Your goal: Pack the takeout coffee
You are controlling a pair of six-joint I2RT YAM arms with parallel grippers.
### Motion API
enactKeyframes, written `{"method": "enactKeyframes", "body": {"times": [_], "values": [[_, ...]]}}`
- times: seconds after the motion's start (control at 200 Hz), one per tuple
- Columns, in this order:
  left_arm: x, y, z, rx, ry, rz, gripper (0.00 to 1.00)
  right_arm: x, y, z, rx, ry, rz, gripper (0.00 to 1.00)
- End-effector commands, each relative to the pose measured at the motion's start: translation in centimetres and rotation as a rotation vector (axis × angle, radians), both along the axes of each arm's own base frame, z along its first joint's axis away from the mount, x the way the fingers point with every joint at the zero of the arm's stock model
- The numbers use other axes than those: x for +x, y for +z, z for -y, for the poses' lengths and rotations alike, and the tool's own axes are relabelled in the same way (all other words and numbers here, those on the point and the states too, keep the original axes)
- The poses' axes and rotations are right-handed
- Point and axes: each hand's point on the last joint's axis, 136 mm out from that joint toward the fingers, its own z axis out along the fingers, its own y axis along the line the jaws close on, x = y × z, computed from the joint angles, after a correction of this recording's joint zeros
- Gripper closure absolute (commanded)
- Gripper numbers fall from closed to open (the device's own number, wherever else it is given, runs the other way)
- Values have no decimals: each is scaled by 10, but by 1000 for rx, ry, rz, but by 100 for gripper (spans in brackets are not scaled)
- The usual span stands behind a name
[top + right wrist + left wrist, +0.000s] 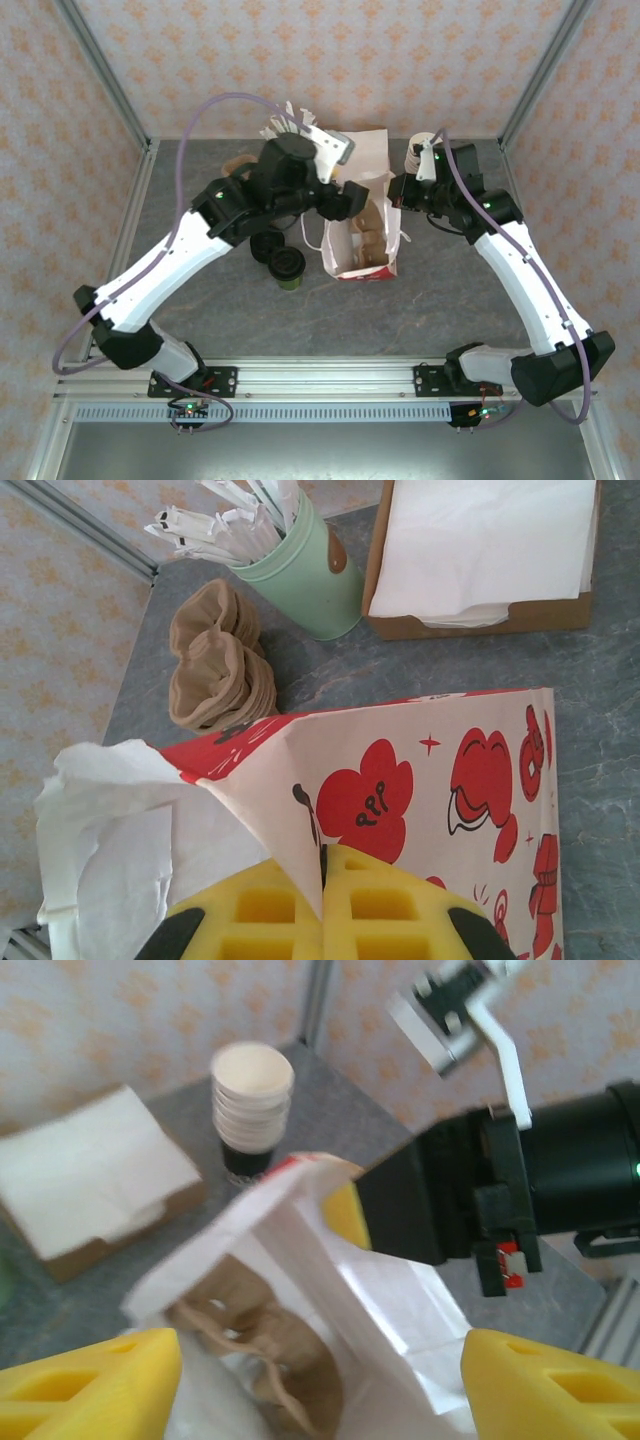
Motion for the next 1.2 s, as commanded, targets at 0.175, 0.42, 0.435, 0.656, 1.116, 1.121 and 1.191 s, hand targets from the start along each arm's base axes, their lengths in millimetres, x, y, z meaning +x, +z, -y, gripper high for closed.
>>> {"method": "enactKeyframes", "body": {"times": [0.175,0.42,0.435,0.656,1.116,1.121,1.191], "values": [[-16,-68,27,61,32,-231,38,3,6,-3,68,-44,-3,100],[-20,-122,14,107,150,-351,48,-1,-4,-4,108,-63,-28,100],[-19,-125,13,114,158,-354,49,-1,-4,-4,110,-63,-28,100],[-17,-150,20,183,161,-384,55,-1,-12,-4,124,-78,-56,100],[-14,-176,26,288,166,-406,55,-2,-12,-5,146,-97,-88,100],[-14,-177,26,290,167,-408,55,-2,-13,-5,147,-96,-89,100],[-12,-184,25,326,184,-427,55,-5,-13,-8,159,-77,-86,100]]}}
